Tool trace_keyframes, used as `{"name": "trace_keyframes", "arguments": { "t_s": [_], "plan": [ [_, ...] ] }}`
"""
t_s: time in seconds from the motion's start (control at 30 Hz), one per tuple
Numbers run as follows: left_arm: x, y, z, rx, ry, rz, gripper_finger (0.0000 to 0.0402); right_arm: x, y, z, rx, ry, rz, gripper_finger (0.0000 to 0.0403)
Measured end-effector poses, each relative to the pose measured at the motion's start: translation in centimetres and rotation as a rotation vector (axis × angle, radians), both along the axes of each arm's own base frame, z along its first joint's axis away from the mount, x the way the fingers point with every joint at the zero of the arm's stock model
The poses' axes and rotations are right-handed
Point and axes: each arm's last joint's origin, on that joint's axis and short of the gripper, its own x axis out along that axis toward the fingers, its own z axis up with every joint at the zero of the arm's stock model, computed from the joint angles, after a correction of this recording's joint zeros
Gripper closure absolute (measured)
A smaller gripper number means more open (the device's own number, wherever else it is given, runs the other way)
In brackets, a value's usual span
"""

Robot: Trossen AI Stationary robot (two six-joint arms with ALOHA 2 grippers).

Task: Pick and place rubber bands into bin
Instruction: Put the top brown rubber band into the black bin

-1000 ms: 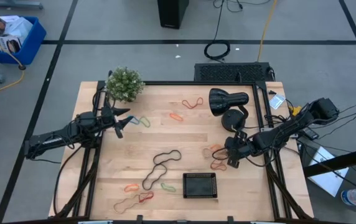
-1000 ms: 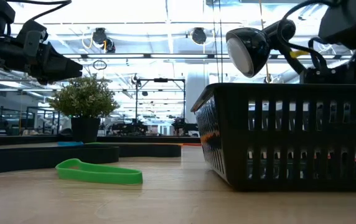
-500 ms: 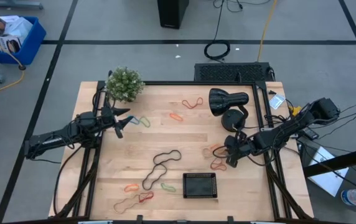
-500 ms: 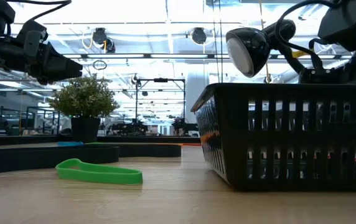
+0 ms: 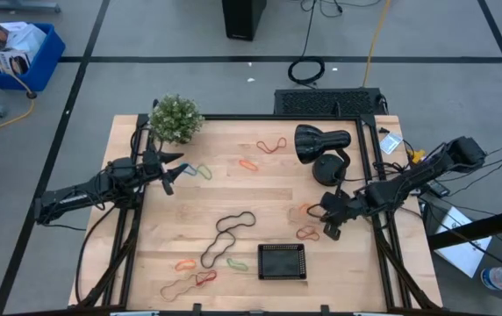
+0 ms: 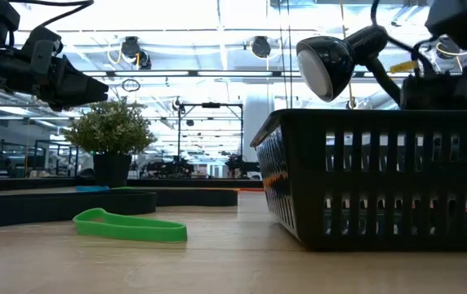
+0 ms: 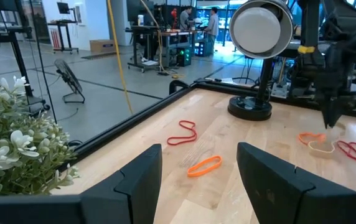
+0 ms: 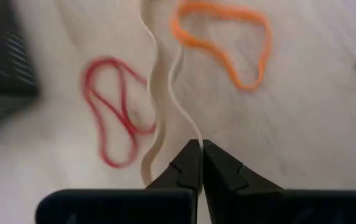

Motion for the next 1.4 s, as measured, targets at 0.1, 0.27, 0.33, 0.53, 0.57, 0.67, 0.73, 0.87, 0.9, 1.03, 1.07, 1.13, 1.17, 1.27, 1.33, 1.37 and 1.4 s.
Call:
{"name": "trace_keyframes", "arguments": {
  "t_s": [0.1,0.27,0.33,0.53,0.57,0.67,0.73,0.87,0.9,1.03,1.07,1.13,1.17,1.27,1.33,1.37,1.4],
  "plan": [
    [0.0,0.0,0.0,0.000,0.000,0.000,0.0185,-0.1,0.0,1.0,0.056,-0.064,-0.004,0.0401],
    [0.0,0.0,0.0,0.000,0.000,0.000,0.0185,0.3,0.2,3.0,0.115,-0.262,0.020,0.0402],
    [0.0,0.0,0.0,0.000,0.000,0.000,0.0185,0.6,0.3,4.0,0.130,-0.372,0.046,0.0402],
    [0.0,0.0,0.0,0.000,0.001,0.000,0.0185,1.7,0.7,7.3,0.165,-0.736,0.095,0.0402],
    [0.0,0.0,0.0,0.000,0.001,0.000,0.0185,1.9,0.8,8.0,0.180,-0.802,0.103,0.0402],
    [0.0,0.0,0.0,0.000,0.001,0.000,0.0185,2.0,1.0,9.9,0.224,-0.993,0.168,0.0402],
    [0.0,0.0,0.0,0.001,0.002,0.000,0.0185,2.0,1.1,10.8,0.240,-1.093,0.198,0.0402],
    [0.0,0.0,0.0,0.005,0.004,0.000,0.0185,2.0,1.4,12.5,0.246,-1.178,0.235,0.0402],
    [0.0,0.0,0.0,0.006,0.004,0.000,0.0185,2.1,1.6,13.0,0.241,-1.181,0.244,0.0402],
    [0.0,0.0,0.0,0.008,0.005,0.000,0.0185,3.1,2.6,14.9,0.195,-1.133,0.300,0.0403],
    [0.0,0.0,0.0,0.008,0.006,0.000,0.0185,3.4,2.9,15.4,0.177,-1.108,0.317,0.0403],
    [0.0,0.0,0.0,0.008,0.006,0.000,0.0185,4.1,3.5,16.4,0.139,-1.055,0.353,0.0403],
    [0.0,0.0,0.0,0.008,0.006,0.000,0.0185,4.5,3.9,16.8,0.124,-1.031,0.367,0.0403],
    [0.0,0.0,0.0,0.015,0.009,0.000,0.0185,5.7,4.8,17.6,0.090,-0.963,0.404,0.0403],
    [0.0,0.0,0.0,0.022,0.012,-0.001,0.0185,6.4,5.5,17.7,0.071,-0.924,0.429,0.0403],
    [0.0,0.0,0.0,0.023,0.012,0.000,0.0185,6.8,5.8,17.7,0.064,-0.906,0.439,0.0403],
    [0.0,0.0,0.0,0.023,0.012,-0.001,0.0185,7.1,6.1,17.5,0.060,-0.883,0.448,0.0403]
  ]
}}
